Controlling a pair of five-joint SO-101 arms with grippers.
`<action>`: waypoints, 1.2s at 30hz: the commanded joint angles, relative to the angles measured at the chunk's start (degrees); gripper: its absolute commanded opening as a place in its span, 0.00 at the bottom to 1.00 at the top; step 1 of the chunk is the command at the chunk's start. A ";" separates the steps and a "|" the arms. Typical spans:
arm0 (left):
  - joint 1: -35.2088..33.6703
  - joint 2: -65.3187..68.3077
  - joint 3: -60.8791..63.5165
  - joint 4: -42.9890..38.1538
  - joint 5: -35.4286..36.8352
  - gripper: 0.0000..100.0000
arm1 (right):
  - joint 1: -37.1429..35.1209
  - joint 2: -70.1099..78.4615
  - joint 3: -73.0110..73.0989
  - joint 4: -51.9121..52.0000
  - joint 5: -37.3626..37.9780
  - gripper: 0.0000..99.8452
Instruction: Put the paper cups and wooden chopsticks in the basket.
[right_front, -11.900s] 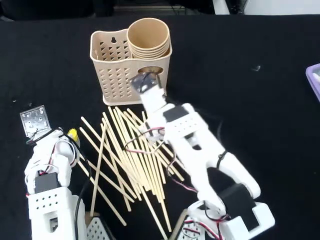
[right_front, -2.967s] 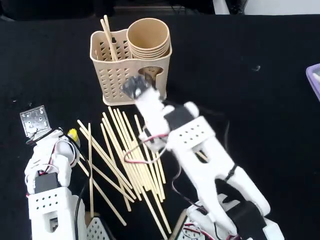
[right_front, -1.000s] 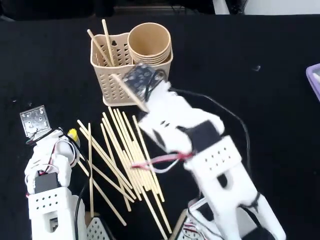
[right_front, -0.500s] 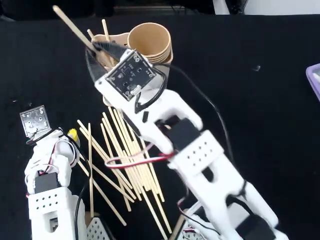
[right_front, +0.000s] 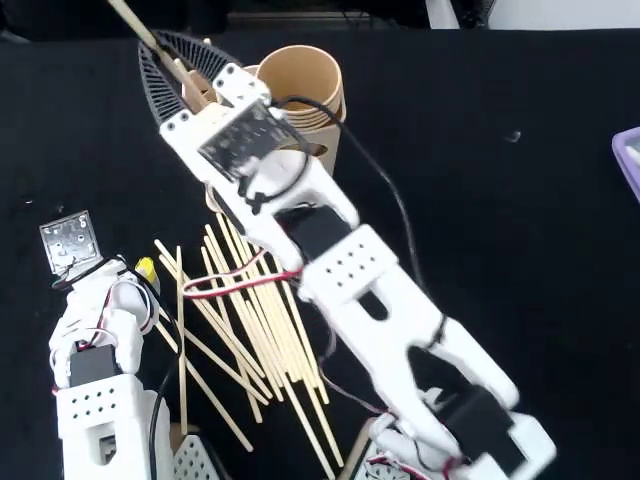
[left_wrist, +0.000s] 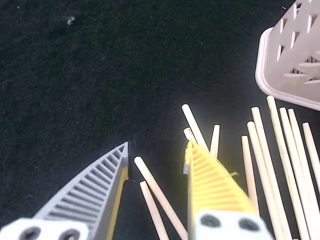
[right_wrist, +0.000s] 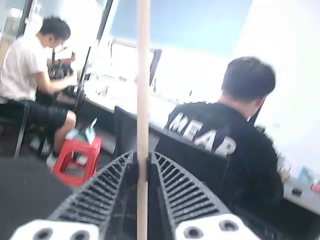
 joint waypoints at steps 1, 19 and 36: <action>0.04 -0.70 -0.31 -0.97 0.00 0.19 | 2.64 3.38 -2.77 -1.41 0.53 0.01; 0.04 -0.70 -0.31 -0.97 0.00 0.19 | 3.87 8.22 -24.13 37.89 -9.67 0.11; -0.04 -0.70 -0.31 -0.62 0.00 0.19 | 2.37 -5.58 -25.71 89.05 -9.49 0.11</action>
